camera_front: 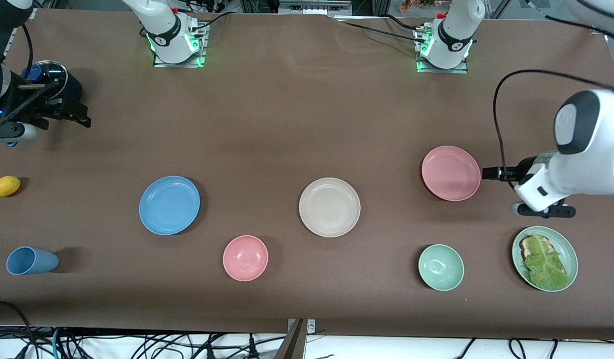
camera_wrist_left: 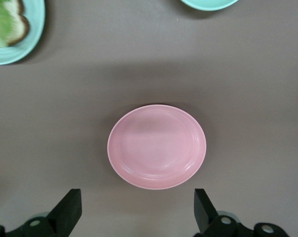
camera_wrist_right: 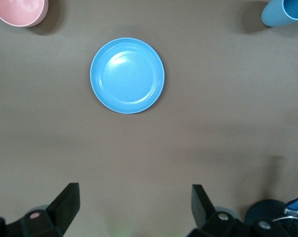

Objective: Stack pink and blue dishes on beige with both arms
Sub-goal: 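Move the left gripper over to the rim of the pink plate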

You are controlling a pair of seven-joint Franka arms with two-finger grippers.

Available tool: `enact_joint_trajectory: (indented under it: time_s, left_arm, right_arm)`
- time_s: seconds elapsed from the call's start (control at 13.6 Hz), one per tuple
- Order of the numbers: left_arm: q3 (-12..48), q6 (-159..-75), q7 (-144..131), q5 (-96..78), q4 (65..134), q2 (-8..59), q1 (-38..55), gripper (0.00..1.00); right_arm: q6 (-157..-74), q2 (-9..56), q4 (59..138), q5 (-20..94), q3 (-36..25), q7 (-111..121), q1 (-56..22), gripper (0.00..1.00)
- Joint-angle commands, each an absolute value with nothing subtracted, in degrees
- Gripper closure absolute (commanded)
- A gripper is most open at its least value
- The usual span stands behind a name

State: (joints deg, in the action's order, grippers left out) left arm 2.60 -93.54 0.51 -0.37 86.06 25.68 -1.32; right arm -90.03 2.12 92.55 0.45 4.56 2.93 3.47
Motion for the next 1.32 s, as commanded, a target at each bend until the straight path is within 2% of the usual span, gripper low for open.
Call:
enact_joint_trajectory:
  time_s: [0.0, 0.29, 0.51, 0.88, 1.03, 1.25]
  left_arm:
    - [2.64, -94.47, 1.31, 0.00, 83.32, 30.83, -1.31, 0.00]
    - [1.94, -101.49, 1.76, 0.09, 83.41, 35.67, -3.15, 0.00]
    - [1.85, -110.11, 2.02, 0.09, 87.62, 37.35, -6.05, 0.00]
    - [1.85, -113.20, 6.94, 0.00, 92.01, 37.45, -7.82, 0.00]
    - [1.85, -114.60, 6.94, -0.26, 97.00, 33.69, -7.82, 0.00]
    - [1.85, -124.77, 6.94, -0.26, 110.00, 26.39, -7.65, 0.00]
  right_arm:
    - [-90.70, 0.97, 93.87, 1.23, 4.48, 3.60, 3.69, 0.00]
    - [-92.36, 0.97, 93.78, 1.23, 4.48, 3.34, 3.60, 0.00]
    - [-95.27, 1.05, 93.78, 1.23, 4.57, 2.81, 3.60, 0.00]
    - [-95.01, 1.84, 92.90, 1.14, 4.66, 2.81, 3.60, 0.00]
    - [-95.27, 2.02, 92.72, 1.23, 4.57, 2.81, 3.69, 0.00]
    - [-95.36, 2.63, 92.29, 1.14, 4.57, 2.81, 3.78, 0.00]
